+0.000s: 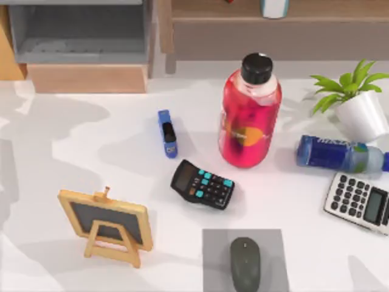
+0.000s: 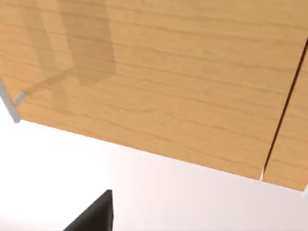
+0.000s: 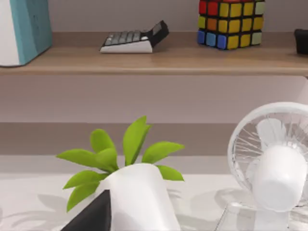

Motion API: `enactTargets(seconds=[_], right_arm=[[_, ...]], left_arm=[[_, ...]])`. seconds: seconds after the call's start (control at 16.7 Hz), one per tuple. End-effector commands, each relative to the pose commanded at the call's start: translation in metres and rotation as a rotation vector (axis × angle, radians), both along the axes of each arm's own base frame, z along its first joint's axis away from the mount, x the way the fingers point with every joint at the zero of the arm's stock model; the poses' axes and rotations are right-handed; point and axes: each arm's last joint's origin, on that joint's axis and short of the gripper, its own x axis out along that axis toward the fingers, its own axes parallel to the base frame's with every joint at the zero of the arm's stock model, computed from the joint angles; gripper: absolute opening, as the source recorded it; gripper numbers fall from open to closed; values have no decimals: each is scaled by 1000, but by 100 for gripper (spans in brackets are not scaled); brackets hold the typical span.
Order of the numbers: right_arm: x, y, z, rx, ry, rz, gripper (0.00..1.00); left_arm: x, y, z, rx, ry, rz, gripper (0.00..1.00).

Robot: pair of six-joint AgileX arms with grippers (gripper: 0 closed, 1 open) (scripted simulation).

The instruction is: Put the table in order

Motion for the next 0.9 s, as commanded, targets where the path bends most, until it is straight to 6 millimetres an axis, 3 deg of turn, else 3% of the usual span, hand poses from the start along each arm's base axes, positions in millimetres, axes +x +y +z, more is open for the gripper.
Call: enactTargets(seconds=[0.24, 0.36, 0.54, 0.72, 0.9], right_arm=[[0, 0, 0, 0, 0, 0, 100], [0, 0, 0, 0, 0, 0, 100], [0, 0, 0, 0, 0, 0, 100], [0, 0, 0, 0, 0, 0, 100], [0, 0, 0, 0, 0, 0, 100]], left_arm=[[14, -60, 84, -166, -319, 40, 100], [19, -107, 122, -303, -468, -20, 100], [19, -195, 167, -563, -632, -193, 100], [12, -293, 188, -851, -673, -404, 100], [-4, -390, 187, -1116, -604, -589, 100]])
